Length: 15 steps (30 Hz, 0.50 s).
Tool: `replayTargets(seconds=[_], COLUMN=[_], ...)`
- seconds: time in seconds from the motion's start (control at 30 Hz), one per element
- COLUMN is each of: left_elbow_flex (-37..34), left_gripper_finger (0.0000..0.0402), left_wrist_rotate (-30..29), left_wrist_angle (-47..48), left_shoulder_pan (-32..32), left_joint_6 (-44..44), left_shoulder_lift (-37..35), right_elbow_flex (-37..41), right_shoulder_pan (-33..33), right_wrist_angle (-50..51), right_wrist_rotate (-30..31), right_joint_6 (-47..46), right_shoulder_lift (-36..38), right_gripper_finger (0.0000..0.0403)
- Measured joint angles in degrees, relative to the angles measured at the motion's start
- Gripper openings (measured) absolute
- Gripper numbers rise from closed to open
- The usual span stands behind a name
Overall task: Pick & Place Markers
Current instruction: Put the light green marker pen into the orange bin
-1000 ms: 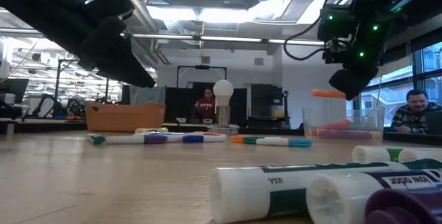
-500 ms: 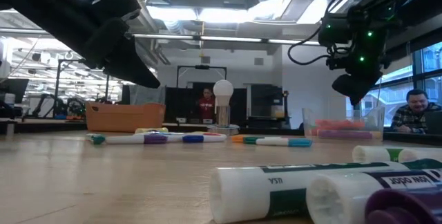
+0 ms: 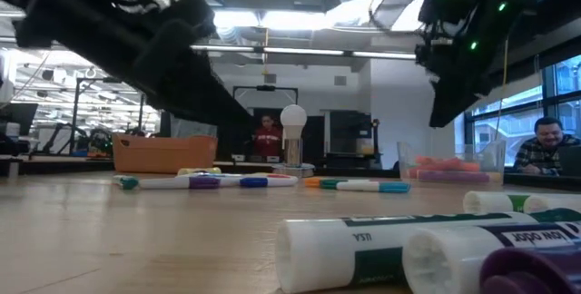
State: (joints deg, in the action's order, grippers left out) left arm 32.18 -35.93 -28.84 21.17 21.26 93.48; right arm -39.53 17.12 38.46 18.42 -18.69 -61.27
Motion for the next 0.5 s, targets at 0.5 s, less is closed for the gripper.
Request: replayTargets(seconds=[0.5], left_elbow_flex=[1.16], left_gripper_finger=[0.0233], left_wrist_rotate=[5.61], left_wrist_angle=[-12.98], left_shoulder_pan=[-2.04], left_joint_6=[-4.14], left_shoulder_lift=[9.52], right_elbow_flex=[0.55], right_shoulder_pan=[-44.95], right_wrist_angle=[-10.69], right_wrist_rotate=[-14.54], right_joint_6=[-20.16], right_shoulder_lift=[-9.61], right_gripper_finger=[0.0153])
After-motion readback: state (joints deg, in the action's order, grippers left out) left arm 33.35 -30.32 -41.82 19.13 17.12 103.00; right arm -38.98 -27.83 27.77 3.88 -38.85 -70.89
